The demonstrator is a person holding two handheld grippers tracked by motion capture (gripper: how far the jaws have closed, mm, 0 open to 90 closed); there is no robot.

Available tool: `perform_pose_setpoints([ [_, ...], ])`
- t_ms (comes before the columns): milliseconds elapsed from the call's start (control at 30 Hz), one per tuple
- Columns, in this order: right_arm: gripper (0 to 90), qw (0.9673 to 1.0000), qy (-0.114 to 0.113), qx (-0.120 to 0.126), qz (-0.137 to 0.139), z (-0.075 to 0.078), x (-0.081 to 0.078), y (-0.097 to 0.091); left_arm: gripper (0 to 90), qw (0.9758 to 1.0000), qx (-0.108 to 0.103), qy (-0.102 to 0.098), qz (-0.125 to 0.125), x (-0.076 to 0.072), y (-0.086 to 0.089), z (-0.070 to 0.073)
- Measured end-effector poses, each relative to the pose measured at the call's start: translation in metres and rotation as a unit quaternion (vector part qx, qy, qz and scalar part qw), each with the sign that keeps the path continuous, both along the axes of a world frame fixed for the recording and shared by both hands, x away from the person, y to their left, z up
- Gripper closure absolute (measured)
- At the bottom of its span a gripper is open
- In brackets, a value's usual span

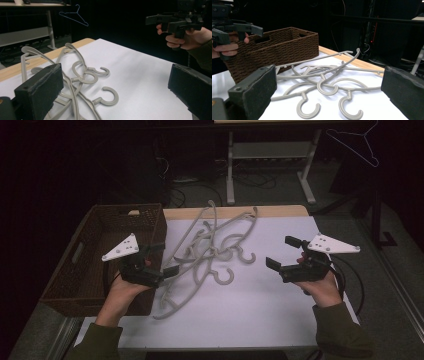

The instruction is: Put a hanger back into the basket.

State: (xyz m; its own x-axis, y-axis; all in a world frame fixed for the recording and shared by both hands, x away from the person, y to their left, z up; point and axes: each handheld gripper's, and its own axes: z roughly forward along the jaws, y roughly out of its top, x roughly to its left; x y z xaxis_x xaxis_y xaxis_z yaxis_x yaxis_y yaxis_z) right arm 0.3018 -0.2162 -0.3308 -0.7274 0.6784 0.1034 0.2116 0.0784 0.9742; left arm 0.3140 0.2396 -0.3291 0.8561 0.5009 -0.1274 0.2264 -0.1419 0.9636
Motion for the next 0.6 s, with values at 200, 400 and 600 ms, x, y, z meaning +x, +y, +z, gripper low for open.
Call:
perform_pose_setpoints([
  [200, 0.0, 1.0000, 0.005, -0.006, -0.002, -0.001, -0.001, 0.000, 0.0, 0.9999, 0.015, 0.008, 0.000, -0.001, -0.005, 0.000],
  [400, 0.0, 0.9994, 0.019, -0.029, -0.001, -0.007, -0.002, 0.004, 0.0, 0.9994, 0.031, 0.015, -0.004, -0.002, -0.014, -0.002],
  [600, 0.0, 0.9987, 0.032, -0.040, -0.002, -0.013, -0.006, 0.003, 0.0, 0.9987, 0.045, 0.021, -0.009, -0.003, -0.021, -0.005],
])
